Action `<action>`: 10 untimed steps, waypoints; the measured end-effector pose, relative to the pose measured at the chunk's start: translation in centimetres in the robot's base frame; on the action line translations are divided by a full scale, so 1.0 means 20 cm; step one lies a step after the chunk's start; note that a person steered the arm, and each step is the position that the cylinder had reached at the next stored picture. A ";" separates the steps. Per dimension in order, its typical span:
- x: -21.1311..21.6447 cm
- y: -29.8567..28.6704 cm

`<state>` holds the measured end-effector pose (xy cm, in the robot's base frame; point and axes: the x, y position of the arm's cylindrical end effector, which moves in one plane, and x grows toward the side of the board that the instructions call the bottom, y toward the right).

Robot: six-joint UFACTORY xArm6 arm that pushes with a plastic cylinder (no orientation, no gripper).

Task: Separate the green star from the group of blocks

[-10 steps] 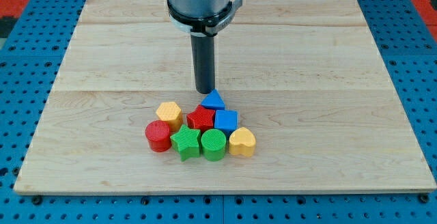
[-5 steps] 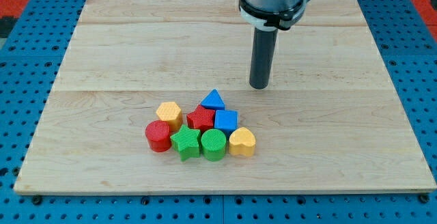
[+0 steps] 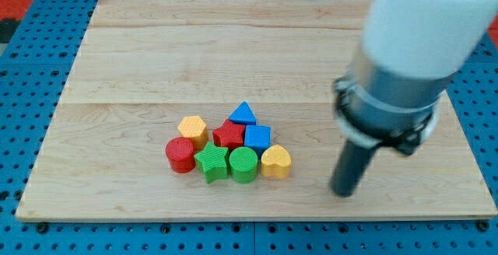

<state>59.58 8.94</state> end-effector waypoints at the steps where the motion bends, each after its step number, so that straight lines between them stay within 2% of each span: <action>1: 0.09 -0.40; 3: -0.18 -0.83; 4: -0.37 -0.85; 6: -0.53 -0.78; 8: -0.42 -0.77; 9: -0.47 -0.64; 10: -0.63 -0.54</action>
<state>46.94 -1.93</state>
